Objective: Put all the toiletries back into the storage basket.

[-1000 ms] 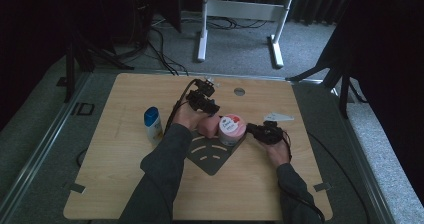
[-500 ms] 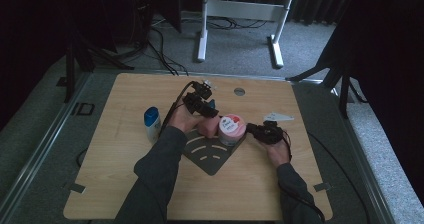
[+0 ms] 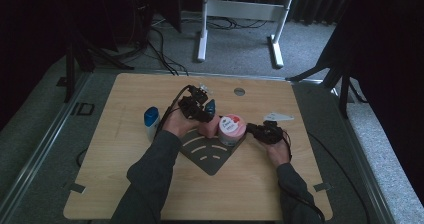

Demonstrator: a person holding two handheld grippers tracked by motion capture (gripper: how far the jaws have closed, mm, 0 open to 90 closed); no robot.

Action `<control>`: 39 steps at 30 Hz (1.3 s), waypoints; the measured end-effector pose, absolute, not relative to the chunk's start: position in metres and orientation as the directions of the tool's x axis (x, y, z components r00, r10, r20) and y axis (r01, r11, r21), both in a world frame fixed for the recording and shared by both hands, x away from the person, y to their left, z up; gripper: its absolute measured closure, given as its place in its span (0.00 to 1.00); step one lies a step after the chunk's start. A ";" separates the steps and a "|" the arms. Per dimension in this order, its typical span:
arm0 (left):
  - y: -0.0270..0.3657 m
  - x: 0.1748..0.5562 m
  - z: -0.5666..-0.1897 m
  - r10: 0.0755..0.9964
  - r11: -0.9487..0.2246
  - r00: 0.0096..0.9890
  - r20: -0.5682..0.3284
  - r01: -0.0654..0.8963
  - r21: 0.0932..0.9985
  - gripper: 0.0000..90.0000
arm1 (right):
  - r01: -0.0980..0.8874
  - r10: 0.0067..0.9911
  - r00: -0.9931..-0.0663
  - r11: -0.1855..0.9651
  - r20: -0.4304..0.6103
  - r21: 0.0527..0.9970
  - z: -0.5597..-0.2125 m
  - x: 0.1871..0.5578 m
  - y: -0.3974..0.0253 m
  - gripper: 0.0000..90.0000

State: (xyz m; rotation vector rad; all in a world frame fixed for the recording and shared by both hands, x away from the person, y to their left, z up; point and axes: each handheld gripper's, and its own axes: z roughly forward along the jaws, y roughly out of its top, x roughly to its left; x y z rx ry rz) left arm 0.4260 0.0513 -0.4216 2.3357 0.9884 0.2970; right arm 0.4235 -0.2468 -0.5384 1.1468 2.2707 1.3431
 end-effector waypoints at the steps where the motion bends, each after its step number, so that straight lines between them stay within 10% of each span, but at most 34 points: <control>1: 0.052 0.425 -0.422 0.712 -0.562 0.702 -0.014 0.582 0.588 0.50 | 0.495 0.740 -0.653 0.260 0.158 0.829 -0.538 0.424 -0.247 0.88; 39: 0.095 0.406 -0.399 0.709 -0.602 0.704 0.039 0.576 0.553 0.52 | 0.497 0.741 -0.653 0.266 0.154 0.826 -0.537 0.424 -0.246 0.88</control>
